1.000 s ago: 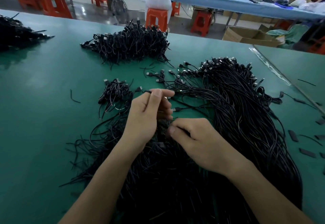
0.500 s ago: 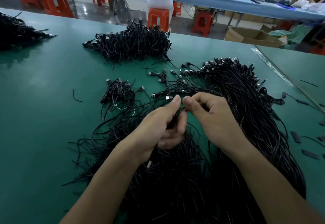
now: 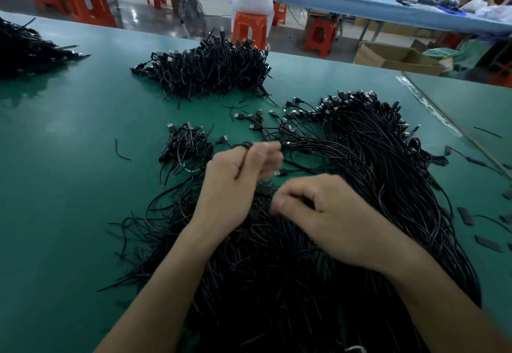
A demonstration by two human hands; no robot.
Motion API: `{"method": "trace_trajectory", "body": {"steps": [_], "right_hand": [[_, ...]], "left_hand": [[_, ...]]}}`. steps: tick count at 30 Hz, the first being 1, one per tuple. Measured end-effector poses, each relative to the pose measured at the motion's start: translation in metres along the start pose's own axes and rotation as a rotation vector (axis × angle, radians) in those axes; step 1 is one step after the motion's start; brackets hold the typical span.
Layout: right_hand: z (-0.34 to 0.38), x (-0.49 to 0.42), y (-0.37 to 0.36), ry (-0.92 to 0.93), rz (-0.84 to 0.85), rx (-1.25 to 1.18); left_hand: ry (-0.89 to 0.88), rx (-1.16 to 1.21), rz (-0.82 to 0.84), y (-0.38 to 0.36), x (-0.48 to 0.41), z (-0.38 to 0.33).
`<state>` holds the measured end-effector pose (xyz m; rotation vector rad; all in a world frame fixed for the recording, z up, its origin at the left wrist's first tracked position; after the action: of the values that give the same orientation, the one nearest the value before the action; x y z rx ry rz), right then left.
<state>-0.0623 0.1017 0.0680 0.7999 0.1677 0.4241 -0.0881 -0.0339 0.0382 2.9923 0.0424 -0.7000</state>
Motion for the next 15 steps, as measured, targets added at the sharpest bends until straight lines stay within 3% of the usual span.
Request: {"method": "trace_trajectory", "body": {"steps": [2, 6, 10, 15], "right_hand": [[0.003, -0.003, 0.015, 0.041, -0.095, -0.026], [0.001, -0.009, 0.032, 0.103, -0.206, -0.113], [-0.011, -0.016, 0.027, 0.039, -0.259, -0.29], [-0.02, -0.015, 0.0, -0.046, -0.179, -0.241]], "left_hand": [[0.082, -0.077, 0.188, -0.01, 0.004, -0.001], [0.362, 0.172, 0.388, -0.023, 0.015, 0.0], [0.427, 0.463, 0.408, -0.02, 0.016, -0.003], [0.426, 0.967, 0.307, -0.019, 0.009, -0.008]]}}
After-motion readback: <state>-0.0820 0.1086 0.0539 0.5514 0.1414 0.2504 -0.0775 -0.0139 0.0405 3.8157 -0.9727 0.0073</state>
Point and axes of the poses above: each hand's wrist, its own x-axis away from the middle knuckle, its own y-axis out of the back of the hand, z = x × y, the point moved 6 cm from there along -x, towards the middle knuckle, and after that the axes turned 7 degrees about -y, right-handed, at the moved point
